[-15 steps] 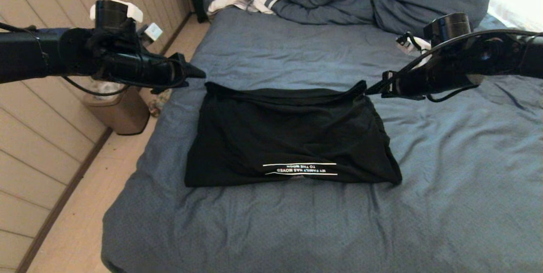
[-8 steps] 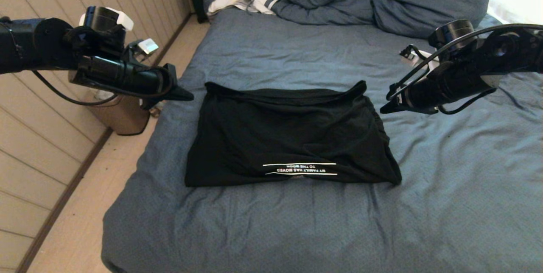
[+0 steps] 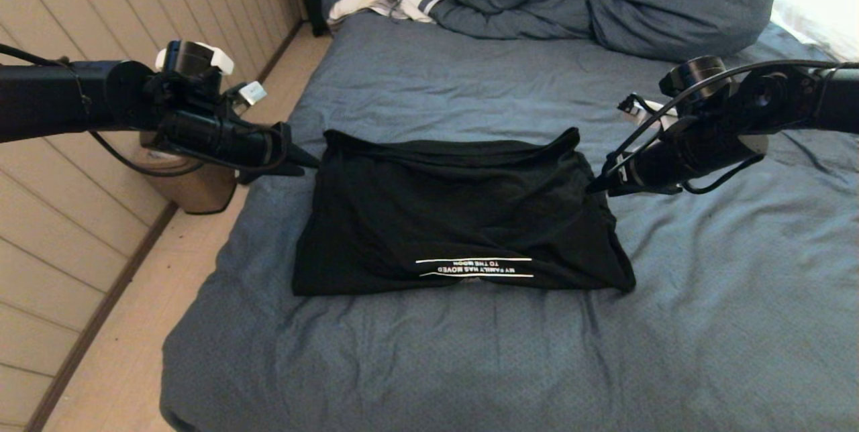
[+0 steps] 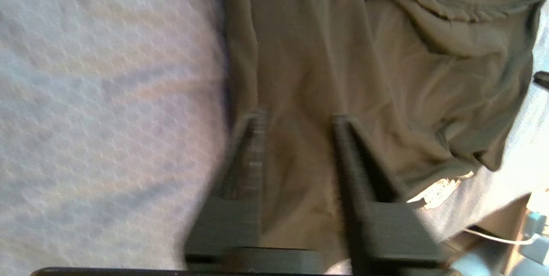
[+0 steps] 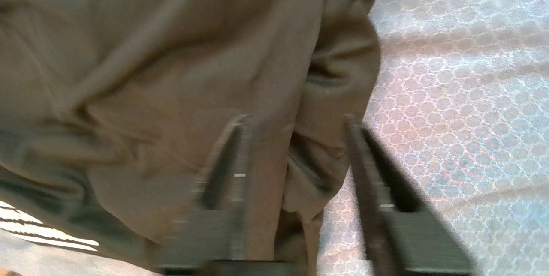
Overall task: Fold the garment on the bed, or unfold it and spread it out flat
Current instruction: Fold the black T-shirt
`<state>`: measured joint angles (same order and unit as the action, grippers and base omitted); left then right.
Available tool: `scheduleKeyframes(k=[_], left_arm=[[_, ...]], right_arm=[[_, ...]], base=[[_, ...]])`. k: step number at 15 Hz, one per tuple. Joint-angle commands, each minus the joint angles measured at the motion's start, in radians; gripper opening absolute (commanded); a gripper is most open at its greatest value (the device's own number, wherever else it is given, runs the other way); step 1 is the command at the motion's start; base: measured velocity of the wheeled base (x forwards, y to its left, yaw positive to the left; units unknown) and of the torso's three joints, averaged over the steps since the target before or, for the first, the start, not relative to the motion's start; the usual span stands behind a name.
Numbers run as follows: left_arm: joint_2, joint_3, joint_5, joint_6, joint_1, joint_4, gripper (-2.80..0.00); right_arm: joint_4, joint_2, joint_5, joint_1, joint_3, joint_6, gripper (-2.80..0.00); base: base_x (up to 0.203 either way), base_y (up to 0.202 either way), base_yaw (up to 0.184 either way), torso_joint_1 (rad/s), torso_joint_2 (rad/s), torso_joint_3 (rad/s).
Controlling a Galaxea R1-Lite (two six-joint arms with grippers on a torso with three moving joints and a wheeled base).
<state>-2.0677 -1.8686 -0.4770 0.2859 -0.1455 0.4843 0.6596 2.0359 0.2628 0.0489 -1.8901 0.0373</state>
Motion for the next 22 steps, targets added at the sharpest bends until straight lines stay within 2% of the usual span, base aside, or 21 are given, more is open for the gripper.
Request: scheduleKeyframes(k=[1, 3, 5, 6, 8, 10, 12, 15, 16, 20, 22], left_arm=[[-0.024, 0.0, 0.007, -0.029, 0.0, 0.004, 0.0], [-0.042, 0.031, 0.04, -0.085, 0.002, 0.029, 0.0], [-0.039, 0.134, 0.065, -0.117, 0.007, 0.026, 0.0], [-0.041, 0.188, 0.067, -0.13, 0.008, -0.023, 0.0], [-0.036, 0.251, 0.066, -0.14, 0.009, -0.218, 0.0], [-0.028, 0.282, 0.057, -0.141, 0.009, -0.295, 0.0], [-0.025, 0.271, 0.029, -0.132, 0.016, -0.3, 0.0], [-0.022, 0.234, -0.069, -0.104, 0.033, -0.321, 0.0], [-0.027, 0.226, -0.083, -0.103, 0.034, -0.323, 0.0], [-0.022, 0.255, -0.152, -0.109, 0.045, -0.361, 0.0], [-0.031, 0.275, -0.165, -0.136, 0.044, -0.363, 0.0]], right_arm=[[0.005, 0.007, 0.003, -0.001, 0.013, -0.007, 0.0], [0.005, 0.005, 0.003, -0.004, 0.012, -0.011, 0.0], [0.004, 0.011, 0.003, -0.002, 0.015, -0.011, 0.0], [0.003, 0.021, 0.003, 0.0, 0.014, -0.011, 0.0], [0.003, 0.026, 0.004, -0.003, 0.011, -0.011, 0.0], [0.003, 0.03, 0.006, -0.007, 0.009, -0.01, 0.0], [0.003, 0.038, 0.006, -0.006, 0.006, -0.01, 0.0], [-0.001, 0.039, 0.007, -0.009, -0.004, 0.004, 0.0], [0.0, 0.04, 0.007, -0.01, -0.009, 0.005, 0.0], [0.0, 0.031, 0.007, -0.02, -0.011, 0.004, 0.0], [0.002, 0.03, 0.007, -0.02, -0.012, 0.006, 0.0]], base=[[0.0, 0.0, 0.0, 0.0, 0.0, 0.0], [0.0, 0.0, 0.0, 0.0, 0.0, 0.0], [0.0, 0.0, 0.0, 0.0, 0.0, 0.0], [0.0, 0.0, 0.0, 0.0, 0.0, 0.0], [0.0, 0.0, 0.0, 0.0, 0.0, 0.0], [0.0, 0.0, 0.0, 0.0, 0.0, 0.0], [0.0, 0.0, 0.0, 0.0, 0.0, 0.0], [0.0, 0.0, 0.0, 0.0, 0.0, 0.0], [0.0, 0.0, 0.0, 0.0, 0.0, 0.0], [0.0, 0.0, 0.0, 0.0, 0.0, 0.0], [0.0, 0.0, 0.0, 0.0, 0.0, 0.0]])
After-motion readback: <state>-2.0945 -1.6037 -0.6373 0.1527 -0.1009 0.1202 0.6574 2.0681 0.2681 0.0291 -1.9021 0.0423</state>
